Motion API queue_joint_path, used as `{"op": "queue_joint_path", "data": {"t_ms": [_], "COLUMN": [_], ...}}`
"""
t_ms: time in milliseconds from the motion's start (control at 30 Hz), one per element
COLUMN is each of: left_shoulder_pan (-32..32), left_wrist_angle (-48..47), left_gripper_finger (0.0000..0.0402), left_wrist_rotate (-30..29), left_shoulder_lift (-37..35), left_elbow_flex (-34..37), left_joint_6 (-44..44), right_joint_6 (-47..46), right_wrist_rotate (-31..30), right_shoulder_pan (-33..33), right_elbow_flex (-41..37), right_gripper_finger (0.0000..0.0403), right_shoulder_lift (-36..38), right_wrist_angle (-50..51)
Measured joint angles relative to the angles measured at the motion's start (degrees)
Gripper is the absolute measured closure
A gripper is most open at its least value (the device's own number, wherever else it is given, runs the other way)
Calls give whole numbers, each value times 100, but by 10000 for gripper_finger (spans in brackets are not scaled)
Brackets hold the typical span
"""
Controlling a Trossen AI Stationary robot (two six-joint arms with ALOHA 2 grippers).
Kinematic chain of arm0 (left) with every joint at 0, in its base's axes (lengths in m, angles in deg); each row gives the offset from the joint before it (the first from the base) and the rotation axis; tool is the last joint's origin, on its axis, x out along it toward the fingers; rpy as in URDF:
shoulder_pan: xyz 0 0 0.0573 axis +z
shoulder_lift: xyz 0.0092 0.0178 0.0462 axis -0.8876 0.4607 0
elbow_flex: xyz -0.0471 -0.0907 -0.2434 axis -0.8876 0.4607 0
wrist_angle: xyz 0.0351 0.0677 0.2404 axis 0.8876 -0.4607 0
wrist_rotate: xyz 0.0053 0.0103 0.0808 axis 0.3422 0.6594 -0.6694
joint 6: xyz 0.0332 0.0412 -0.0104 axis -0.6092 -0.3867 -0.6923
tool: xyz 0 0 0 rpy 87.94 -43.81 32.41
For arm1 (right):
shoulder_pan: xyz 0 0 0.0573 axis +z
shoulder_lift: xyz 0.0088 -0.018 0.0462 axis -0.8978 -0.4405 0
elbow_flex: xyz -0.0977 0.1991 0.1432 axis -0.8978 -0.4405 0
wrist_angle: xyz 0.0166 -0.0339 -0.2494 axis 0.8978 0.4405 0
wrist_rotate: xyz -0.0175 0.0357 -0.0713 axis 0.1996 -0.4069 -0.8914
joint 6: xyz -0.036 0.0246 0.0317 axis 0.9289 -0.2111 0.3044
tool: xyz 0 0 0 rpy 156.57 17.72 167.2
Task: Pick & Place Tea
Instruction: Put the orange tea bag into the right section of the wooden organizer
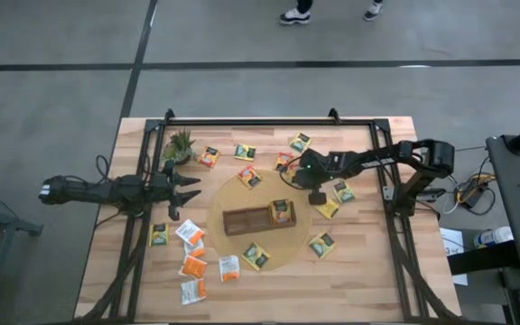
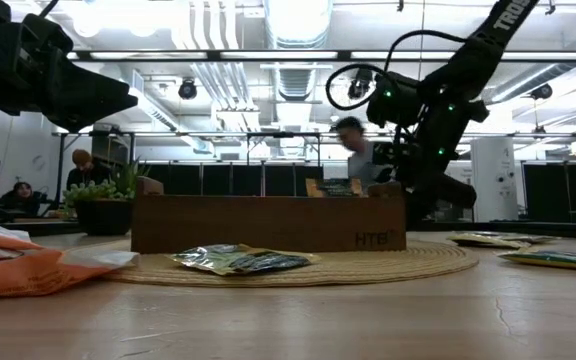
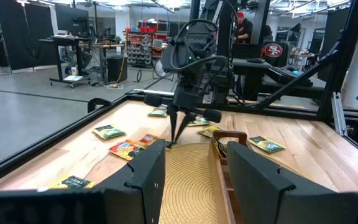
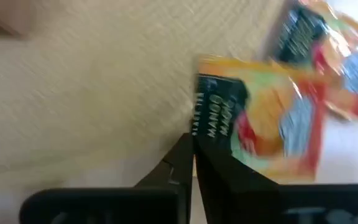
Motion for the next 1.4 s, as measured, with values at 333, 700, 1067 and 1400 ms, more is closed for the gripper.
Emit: {"op": "queue_joint_path", "data": {"t_ms": [333, 700, 1067, 1400], "left_shoulder_pan": [0, 0, -1, 0], "left_wrist_angle": [0, 0, 0, 0], "left_gripper_finger": [236, 236, 236, 236], "left_wrist_rotate": [0, 0, 0, 2], "left_shoulder_lift": [2, 2, 2, 0], "left_elbow_flex": [0, 0, 0, 0], "left_joint_6": [1, 2, 1, 0], "right_joint_6": [-224, -158, -446, -354], "right_wrist_rotate": [-796, -505, -96, 660], "right_shoulder_pan": [-12, -8, -269, -960], "right_elbow_flex": [295, 294, 304, 375], "right_gripper_finger": [395, 371, 223, 227], "right_shoulder_lift": [942, 1040, 239, -753], "right_wrist_angle": [667, 725, 484, 406]}}
